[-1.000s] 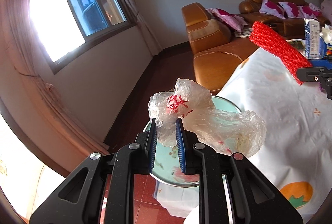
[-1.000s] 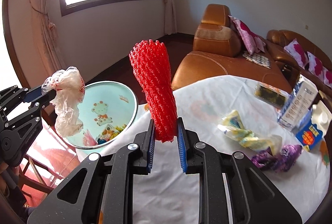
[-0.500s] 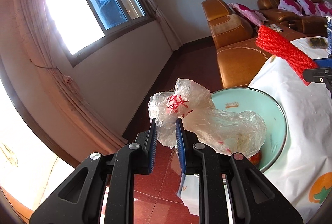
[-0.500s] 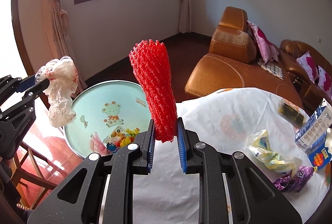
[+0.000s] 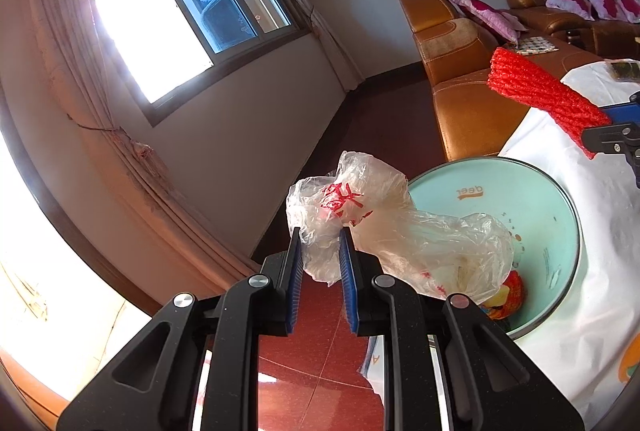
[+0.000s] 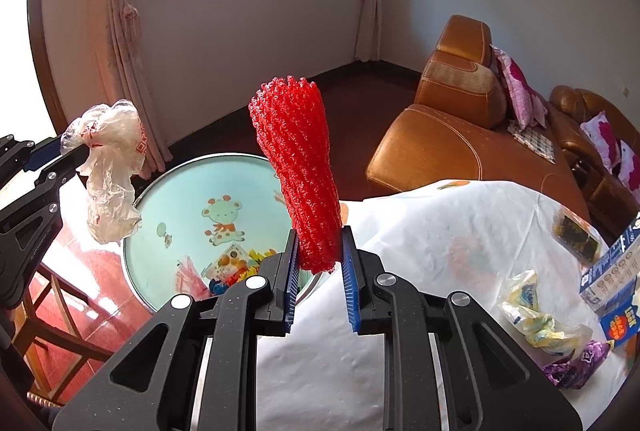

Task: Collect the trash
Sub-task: 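Hold the plastic bag and red mesh net above the blue bin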

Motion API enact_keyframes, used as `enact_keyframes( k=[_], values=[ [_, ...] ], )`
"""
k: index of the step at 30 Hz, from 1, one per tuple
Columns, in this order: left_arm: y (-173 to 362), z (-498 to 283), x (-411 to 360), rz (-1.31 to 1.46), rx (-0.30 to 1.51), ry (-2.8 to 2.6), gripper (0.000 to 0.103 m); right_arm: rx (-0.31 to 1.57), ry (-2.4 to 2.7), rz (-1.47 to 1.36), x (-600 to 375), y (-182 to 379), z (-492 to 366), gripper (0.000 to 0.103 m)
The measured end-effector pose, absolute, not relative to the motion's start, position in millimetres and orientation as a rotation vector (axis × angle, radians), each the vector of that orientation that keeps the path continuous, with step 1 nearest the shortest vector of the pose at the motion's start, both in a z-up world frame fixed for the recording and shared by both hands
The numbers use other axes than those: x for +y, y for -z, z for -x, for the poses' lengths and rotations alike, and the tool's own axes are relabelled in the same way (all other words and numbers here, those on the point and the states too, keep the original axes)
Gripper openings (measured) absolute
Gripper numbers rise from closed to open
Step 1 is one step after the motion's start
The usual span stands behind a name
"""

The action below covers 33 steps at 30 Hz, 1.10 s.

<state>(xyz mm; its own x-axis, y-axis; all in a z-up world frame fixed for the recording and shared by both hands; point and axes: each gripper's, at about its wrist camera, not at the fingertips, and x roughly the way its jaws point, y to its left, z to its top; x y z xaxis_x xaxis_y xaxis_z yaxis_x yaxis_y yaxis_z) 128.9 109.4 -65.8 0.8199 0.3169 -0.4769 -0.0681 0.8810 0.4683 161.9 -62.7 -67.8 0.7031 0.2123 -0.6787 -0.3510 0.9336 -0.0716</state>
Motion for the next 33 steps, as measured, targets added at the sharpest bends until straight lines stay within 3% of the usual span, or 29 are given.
enact_keyframes(
  k=[33],
  values=[
    [73,-131,106,-0.498,0.568,-0.257,0.018,0.741,-0.338,0.244,-43,76,-169,0.021]
  ],
)
